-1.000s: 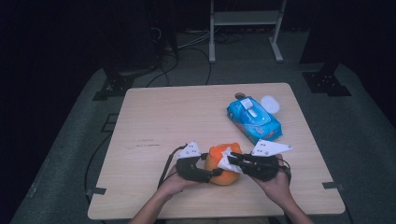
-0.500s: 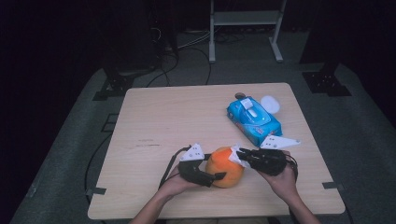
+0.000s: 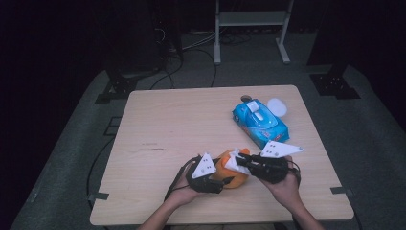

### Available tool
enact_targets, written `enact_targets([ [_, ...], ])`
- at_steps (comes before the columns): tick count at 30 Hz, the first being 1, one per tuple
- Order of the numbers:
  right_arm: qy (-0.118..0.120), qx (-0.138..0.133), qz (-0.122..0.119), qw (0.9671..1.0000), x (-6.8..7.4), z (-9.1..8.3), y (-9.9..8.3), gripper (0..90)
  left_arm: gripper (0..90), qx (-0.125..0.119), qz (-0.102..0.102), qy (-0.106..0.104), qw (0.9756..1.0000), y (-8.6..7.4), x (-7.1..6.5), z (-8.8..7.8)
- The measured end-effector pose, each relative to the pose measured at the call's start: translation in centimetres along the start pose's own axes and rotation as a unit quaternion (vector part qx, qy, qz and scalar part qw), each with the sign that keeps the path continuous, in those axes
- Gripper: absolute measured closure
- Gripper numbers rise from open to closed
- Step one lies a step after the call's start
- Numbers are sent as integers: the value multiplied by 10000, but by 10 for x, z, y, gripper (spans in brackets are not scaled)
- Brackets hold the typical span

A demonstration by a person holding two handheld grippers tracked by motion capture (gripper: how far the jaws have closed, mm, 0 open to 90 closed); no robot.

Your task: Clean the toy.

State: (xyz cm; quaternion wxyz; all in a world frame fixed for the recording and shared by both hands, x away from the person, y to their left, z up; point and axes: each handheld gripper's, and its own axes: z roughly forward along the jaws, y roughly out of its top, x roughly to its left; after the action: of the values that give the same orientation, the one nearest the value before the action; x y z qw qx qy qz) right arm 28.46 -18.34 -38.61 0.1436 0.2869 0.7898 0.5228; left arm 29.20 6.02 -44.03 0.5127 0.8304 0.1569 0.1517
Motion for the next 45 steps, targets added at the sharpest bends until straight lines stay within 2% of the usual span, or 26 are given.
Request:
enact_targets([
  [1,-71,27,100,9999,-7,-1,-2,801,330,27,143,-34,9999,-1,-4,-1],
  [3,-175,152,340,9992,-22,-2,-11,800,310,32,155,-116,9998,-1,-5,-1],
  [4,-109,150,513,9985,-28,-3,-15,801,276,22,123,-160,9998,-1,-4,-1],
  [5,-79,151,585,9981,-29,-4,-16,801,249,1,31,-220,9998,0,-2,-1],
  [7,-96,191,517,9984,-28,-4,-16,802,195,-93,-386,-325,9987,2,4,-2],
  [8,-41,190,523,9984,-25,-5,-15,803,189,-88,-389,-312,9987,2,4,-2],
  [13,327,82,260,9991,-4,-2,-7,803,275,-13,-56,-261,9996,0,-4,-2],
  [15,277,104,118,9995,-1,-1,-3,801,298,-1,15,-206,9998,0,-6,-3],
  [19,175,126,214,9995,-10,-1,-7,798,300,-39,120,-227,9997,-2,-8,-2],
  [20,-112,195,292,9993,-23,-4,-12,798,296,-25,270,-259,9993,-2,-10,-1],
  [21,-192,232,345,9989,-29,-5,-15,798,291,-29,312,-268,9992,-2,-11,-1],
  [24,-167,297,557,9979,-37,-9,-20,803,283,-30,353,-289,9990,-2,-13,1],
  [26,-91,306,511,9982,-33,-9,-18,805,283,-20,437,-307,9986,-2,-14,2],
  [28,206,253,390,9987,-22,-8,-13,806,283,-16,580,-315,9978,-2,-16,2],
  [30,469,258,102,9985,-6,-6,-6,805,283,30,731,-320,9968,-2,-19,2],
  [32,416,336,-111,9985,2,-4,-2,804,286,43,789,-302,9964,-2,-21,1],
  [34,356,331,-76,9988,-3,-3,-4,804,291,30,776,-314,9965,-2,-20,1],
  [35,282,357,-63,9989,-7,-4,-5,805,291,45,832,-328,9960,-2,-20,1],
  [38,37,431,125,9990,-21,-7,-10,806,290,14,917,-383,9950,-2,-23,3],
  [40,146,465,263,9985,-23,-8,-11,806,289,30,995,-405,9942,-1,-25,4],
  [41,202,462,262,9984,-21,-7,-10,806,289,45,1102,-408,9931,-1,-26,4],
  [44,579,464,143,9971,-9,-1,-4,805,288,110,1346,-401,9900,0,-32,6],
  [45,572,503,35,9971,-6,1,-3,805,288,146,1383,-393,9895,1,-33,7],
])
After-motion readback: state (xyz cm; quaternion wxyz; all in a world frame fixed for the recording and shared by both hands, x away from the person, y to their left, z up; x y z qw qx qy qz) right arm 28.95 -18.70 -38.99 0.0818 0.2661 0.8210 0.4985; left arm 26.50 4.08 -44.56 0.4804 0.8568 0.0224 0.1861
